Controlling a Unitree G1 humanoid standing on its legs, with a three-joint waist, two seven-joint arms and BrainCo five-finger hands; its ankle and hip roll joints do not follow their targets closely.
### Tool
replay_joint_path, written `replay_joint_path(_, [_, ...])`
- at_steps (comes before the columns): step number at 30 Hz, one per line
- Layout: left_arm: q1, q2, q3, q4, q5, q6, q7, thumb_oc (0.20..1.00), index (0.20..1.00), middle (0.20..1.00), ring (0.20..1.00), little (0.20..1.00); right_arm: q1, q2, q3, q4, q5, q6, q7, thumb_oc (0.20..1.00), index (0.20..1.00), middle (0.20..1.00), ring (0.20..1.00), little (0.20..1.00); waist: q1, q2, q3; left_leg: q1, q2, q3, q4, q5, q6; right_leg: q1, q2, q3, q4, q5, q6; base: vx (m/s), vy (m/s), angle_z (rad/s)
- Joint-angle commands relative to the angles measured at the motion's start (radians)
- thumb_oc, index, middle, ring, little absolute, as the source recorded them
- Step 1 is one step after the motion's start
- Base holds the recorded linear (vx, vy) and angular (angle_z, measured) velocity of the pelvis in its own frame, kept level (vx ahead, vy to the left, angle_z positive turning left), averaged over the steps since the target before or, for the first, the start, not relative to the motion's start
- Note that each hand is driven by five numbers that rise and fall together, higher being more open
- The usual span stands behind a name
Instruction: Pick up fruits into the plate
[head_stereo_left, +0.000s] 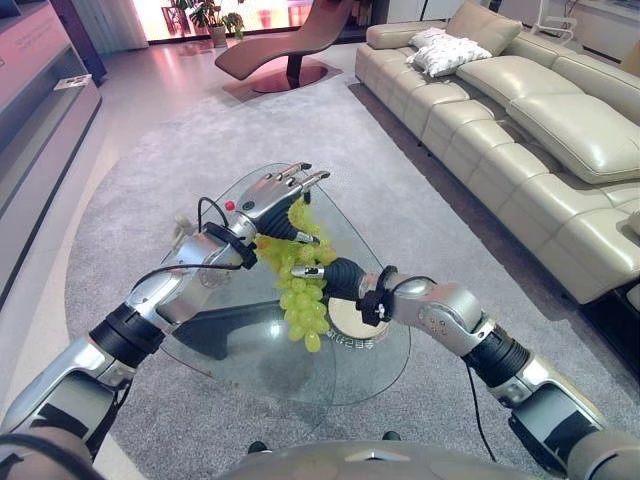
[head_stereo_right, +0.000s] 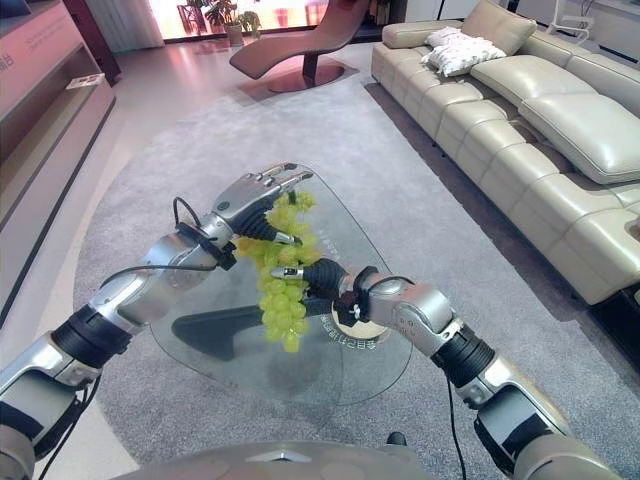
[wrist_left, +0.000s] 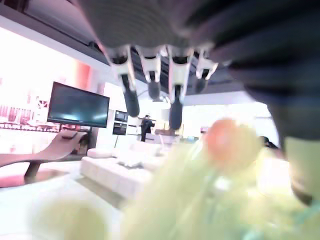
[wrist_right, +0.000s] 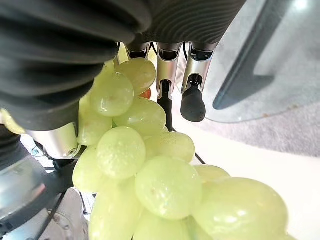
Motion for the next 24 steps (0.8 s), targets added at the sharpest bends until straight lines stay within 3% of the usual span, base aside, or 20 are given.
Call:
replay_joint_path(1, [-0.125,0.072,0.051,0.059,-0.010,0.008,-0.028,1.000,1.000,1.000,1.000,1.000,-0.075,0.042,-0.033,-0.078,0.012,-0.078,0.040,0.200,0.200,0.200,0.200,0.200,-0.003,-0.018,0.024,0.010,-0.003,0.016,0.024,-0.091,0.017,0.038,-0.044,-0.034,0.037,-0.070,0.039,0.00,0.000,0.00])
replay_joint_path(5, [-0.092,0.086,0.072,0.078,0.010,0.012,-0.047,1.000,1.000,1.000,1.000,1.000,-0.063,0.025,-0.061,-0.074,0.002,-0.095,0.037,0.200,0.200,0.200,0.200,0.200,-0.001,-0.015,0.029,0.008,-0.003,0.013,0.025,-0.091,0.018,0.040,-0.042,-0.033,0.036,-0.072,0.037,0.00,0.000,0.00])
replay_joint_path(16, [0.003,0.089,0.141,0.132,-0.013,0.099,-0.141,1.000,1.000,1.000,1.000,1.000,-0.004,-0.005,-0.176,-0.034,-0.039,-0.161,0.004,0.200,0.200,0.200,0.200,0.200,0.000,-0.007,0.034,0.003,-0.005,0.005,0.028,-0.092,0.020,0.039,-0.037,-0.036,0.039,-0.078,0.035,0.00,0.000,0.00])
replay_joint_path(24, [0.196,0.024,0.254,0.225,-0.148,0.179,-0.042,1.000,1.000,1.000,1.000,1.000,0.116,-0.046,-0.304,0.063,-0.180,-0.249,-0.013,0.200,0.200,0.200,0.200,0.200,0.009,-0.007,0.057,-0.012,-0.011,-0.006,0.031,-0.093,0.028,0.030,-0.033,-0.041,0.044,-0.084,0.030,0.00,0.000,0.00])
